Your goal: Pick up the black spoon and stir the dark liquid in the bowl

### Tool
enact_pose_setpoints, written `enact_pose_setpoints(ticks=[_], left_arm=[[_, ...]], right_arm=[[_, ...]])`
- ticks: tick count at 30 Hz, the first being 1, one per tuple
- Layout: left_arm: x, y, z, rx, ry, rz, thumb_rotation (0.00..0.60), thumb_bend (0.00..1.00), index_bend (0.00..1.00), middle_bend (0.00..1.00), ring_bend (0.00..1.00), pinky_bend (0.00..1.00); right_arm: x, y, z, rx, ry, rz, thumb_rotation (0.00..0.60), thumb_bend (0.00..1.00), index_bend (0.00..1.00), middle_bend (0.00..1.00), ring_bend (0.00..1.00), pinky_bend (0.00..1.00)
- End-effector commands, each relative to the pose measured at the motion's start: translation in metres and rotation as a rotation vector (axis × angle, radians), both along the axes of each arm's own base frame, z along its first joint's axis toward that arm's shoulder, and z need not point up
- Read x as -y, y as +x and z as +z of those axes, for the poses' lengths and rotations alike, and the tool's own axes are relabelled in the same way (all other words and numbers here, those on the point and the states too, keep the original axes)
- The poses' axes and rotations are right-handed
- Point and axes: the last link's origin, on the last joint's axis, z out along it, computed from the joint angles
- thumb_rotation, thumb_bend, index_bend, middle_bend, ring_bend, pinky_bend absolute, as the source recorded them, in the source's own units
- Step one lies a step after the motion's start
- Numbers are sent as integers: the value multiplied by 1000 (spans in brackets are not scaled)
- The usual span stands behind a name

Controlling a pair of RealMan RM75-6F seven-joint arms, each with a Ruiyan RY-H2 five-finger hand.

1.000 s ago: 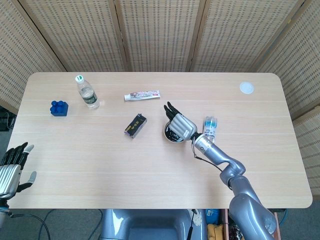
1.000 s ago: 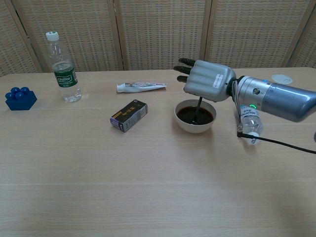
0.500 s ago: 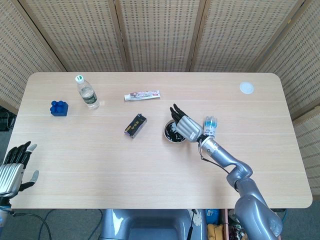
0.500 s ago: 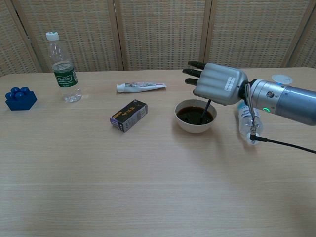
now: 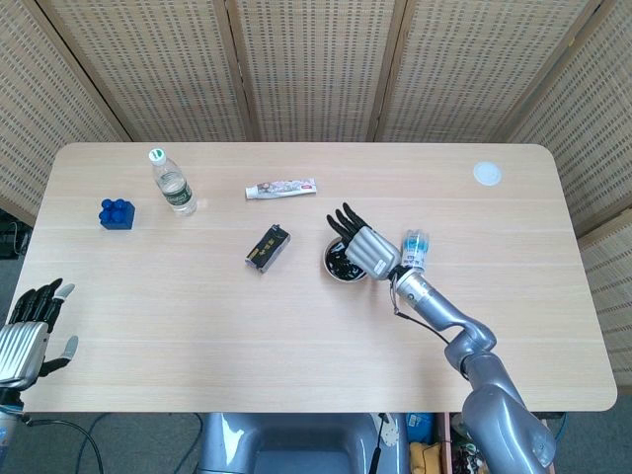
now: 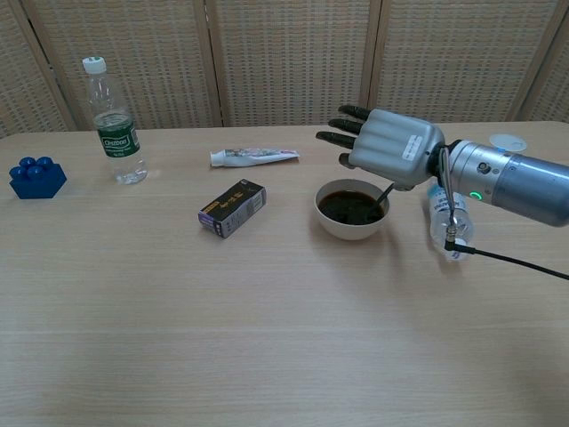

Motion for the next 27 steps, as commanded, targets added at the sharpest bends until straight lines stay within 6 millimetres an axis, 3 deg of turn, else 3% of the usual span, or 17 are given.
enact_pose_setpoints(ticks=[1, 8, 11, 15, 27], left_arm=[[0, 0, 0, -1, 1, -1, 600, 439, 0, 0, 0, 0], [-2, 3, 2, -1, 6, -11, 600, 439, 0, 0, 0, 0], [-5, 5, 2, -3, 12, -19, 600, 439, 0, 0, 0, 0], [-7, 7, 3, -4, 15, -30, 600, 440, 0, 0, 0, 0], [-7, 12, 8, 5, 29, -49, 600, 440, 0, 0, 0, 0]], right_arm=[[0, 0, 1, 13, -1, 0, 600, 98, 361, 37, 0, 0], [3, 1, 18, 143, -23, -28, 600, 132, 361, 92, 0, 5], [1, 0, 31, 224, -39, -15, 600, 216, 364, 138, 24, 92], [-1, -5, 44, 335, -52, -45, 600, 240, 415, 190, 65, 190], [-25, -51, 93, 615, -100, -232, 600, 311, 423, 221, 94, 205]])
